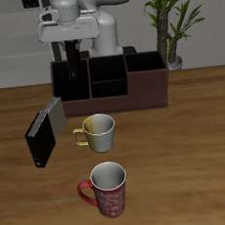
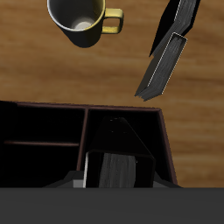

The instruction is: Place the left black book into the back desk caddy's left compartment and place the yellow book into the back desk caddy's right compartment and place the right black book into the back desk caddy's right compartment

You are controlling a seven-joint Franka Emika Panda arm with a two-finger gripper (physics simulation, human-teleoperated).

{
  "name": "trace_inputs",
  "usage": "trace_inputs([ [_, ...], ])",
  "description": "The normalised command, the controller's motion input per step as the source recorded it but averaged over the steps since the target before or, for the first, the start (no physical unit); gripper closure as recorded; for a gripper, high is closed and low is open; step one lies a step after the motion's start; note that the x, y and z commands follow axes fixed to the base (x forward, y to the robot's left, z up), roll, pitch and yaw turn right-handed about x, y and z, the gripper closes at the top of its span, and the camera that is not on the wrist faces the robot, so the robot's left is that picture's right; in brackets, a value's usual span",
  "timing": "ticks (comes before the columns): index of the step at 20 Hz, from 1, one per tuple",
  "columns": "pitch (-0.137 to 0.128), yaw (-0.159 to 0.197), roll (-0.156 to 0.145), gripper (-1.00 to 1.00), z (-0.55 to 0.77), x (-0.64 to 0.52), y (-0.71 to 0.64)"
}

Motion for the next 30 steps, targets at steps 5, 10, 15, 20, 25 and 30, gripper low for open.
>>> trace_inputs([
  [5,0.01,-0.008,-0.001,1.0,-0.06,0.03,-0.02],
  [10,0.007,0.005,-0.005,1.0,-0.16,0.08,-0.04],
  [15,0.031,-0.04,-0.016,1.0,-0.13,0.06,-0.1],
  [20,0.018,-0.013,0.019,1.0,-0.13,-0.04,0.07],
  [25,0.026,-0.02,-0.003,1.0,-0.16,0.05,0.0],
  [30,0.017,-0.023,-0.01,1.0,-0.14,-0.02,-0.05],
])
